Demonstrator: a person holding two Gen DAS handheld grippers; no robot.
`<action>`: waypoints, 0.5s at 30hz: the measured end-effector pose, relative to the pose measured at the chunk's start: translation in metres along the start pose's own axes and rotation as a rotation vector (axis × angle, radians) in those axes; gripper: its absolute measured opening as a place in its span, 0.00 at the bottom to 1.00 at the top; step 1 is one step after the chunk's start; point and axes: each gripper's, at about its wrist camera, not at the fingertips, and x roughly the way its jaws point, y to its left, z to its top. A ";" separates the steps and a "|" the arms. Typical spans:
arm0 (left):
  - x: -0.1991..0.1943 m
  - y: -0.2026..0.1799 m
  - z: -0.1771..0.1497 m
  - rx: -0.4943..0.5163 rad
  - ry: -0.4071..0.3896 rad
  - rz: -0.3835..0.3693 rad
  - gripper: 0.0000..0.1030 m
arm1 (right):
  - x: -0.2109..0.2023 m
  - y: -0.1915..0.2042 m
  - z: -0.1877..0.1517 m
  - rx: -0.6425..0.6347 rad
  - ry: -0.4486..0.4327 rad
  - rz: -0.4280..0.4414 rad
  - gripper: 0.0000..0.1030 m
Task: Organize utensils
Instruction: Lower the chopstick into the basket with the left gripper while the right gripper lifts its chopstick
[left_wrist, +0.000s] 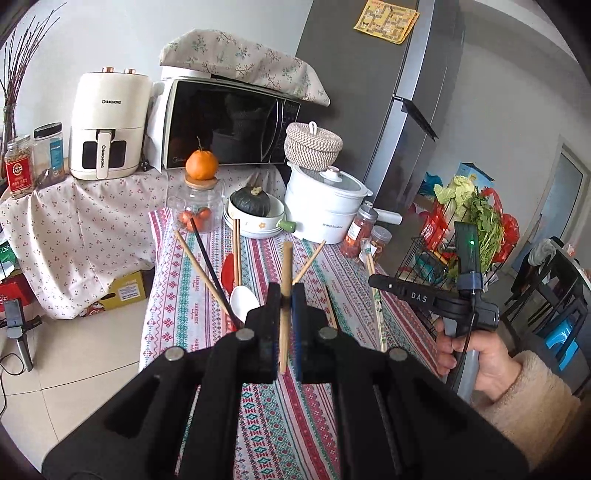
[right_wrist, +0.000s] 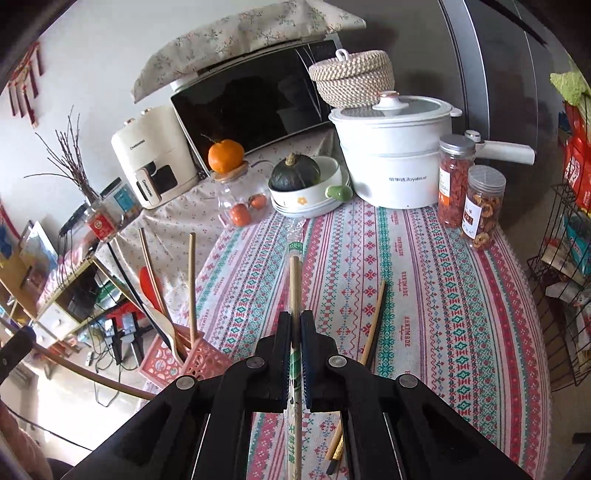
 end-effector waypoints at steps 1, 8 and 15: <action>-0.004 0.001 0.003 -0.006 -0.028 0.003 0.06 | -0.010 0.003 0.001 -0.009 -0.023 0.004 0.05; -0.017 0.007 0.018 -0.036 -0.194 0.046 0.06 | -0.046 0.024 0.005 -0.057 -0.127 0.057 0.05; -0.006 0.009 0.024 -0.010 -0.254 0.112 0.06 | -0.045 0.041 0.001 -0.112 -0.147 0.080 0.05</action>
